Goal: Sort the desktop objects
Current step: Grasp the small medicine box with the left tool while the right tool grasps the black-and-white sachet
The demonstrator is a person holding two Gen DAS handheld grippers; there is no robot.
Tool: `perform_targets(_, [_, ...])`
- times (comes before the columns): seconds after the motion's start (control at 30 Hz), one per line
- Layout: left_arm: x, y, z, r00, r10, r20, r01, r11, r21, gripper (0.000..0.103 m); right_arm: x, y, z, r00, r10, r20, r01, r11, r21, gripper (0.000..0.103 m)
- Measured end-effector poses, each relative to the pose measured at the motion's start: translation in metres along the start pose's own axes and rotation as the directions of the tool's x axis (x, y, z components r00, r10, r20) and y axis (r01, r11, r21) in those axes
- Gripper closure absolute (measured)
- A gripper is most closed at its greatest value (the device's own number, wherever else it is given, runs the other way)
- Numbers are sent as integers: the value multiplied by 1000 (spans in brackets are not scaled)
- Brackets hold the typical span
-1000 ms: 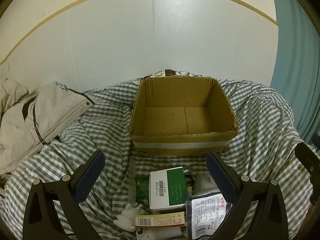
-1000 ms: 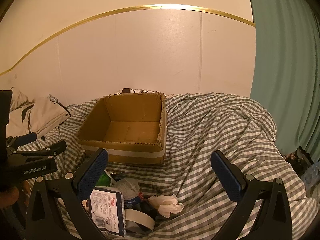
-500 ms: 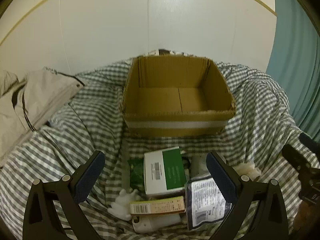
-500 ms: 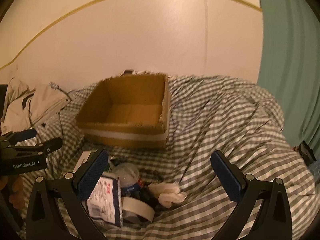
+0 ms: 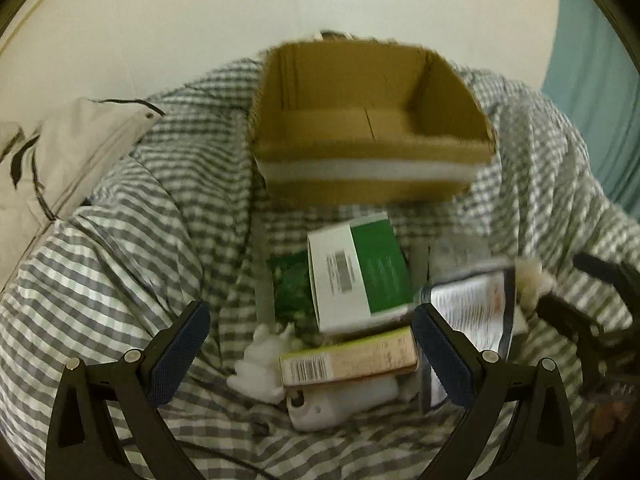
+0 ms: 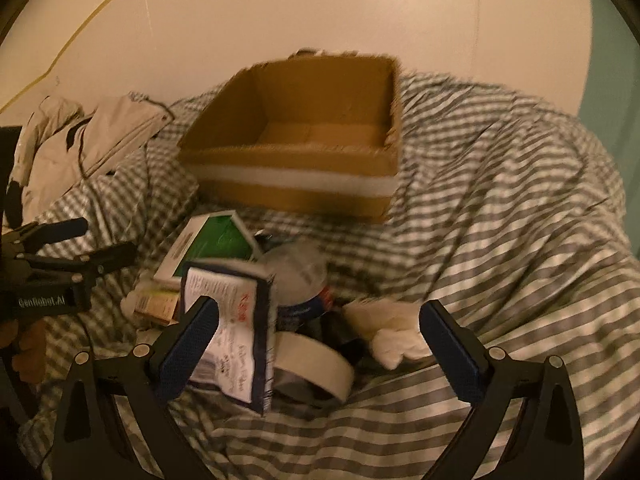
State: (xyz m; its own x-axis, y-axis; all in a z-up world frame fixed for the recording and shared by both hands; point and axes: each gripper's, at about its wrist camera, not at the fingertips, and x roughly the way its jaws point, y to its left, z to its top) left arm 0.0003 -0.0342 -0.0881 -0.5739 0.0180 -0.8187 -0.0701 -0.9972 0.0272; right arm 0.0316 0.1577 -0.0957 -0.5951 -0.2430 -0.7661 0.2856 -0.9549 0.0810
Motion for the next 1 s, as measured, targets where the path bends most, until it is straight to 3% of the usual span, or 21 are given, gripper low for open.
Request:
perform_targets(0.23, [10, -8, -10, 996, -32, -80, 43, 989, 143, 0, 16, 4, -4, 998, 34, -59, -34, 999, -13, 15])
perform_targets(0.43, [26, -13, -15, 990, -65, -122, 91, 970, 225, 0, 24, 12, -3, 995, 50, -84, -53, 998, -35, 16])
perform_targets(0.6, [45, -17, -19, 969, -147, -198, 196, 947, 255, 9, 31, 15, -4, 993, 56, -103, -60, 997, -41, 16])
perform_targets(0.7, [59, -22, -25, 965, -133, -225, 198, 935, 296, 12, 37, 17, -4, 991, 67, -114, -72, 997, -40, 16])
perform_targets(0.77, [65, -25, -27, 961, -147, -233, 218, 924, 315, 21, 42, 17, -4, 989, 72, -127, -77, 996, -41, 18])
perform_targets(0.87, [67, -28, -29, 960, -173, -219, 240, 914, 328, 33, 49, 19, -6, 986, 86, -145, -93, 995, -41, 32])
perform_targets(1.0, [59, -31, -30, 959, -205, -197, 262, 907, 330, 46, 53, 20, -8, 980, 127, -156, -134, 990, -35, 67])
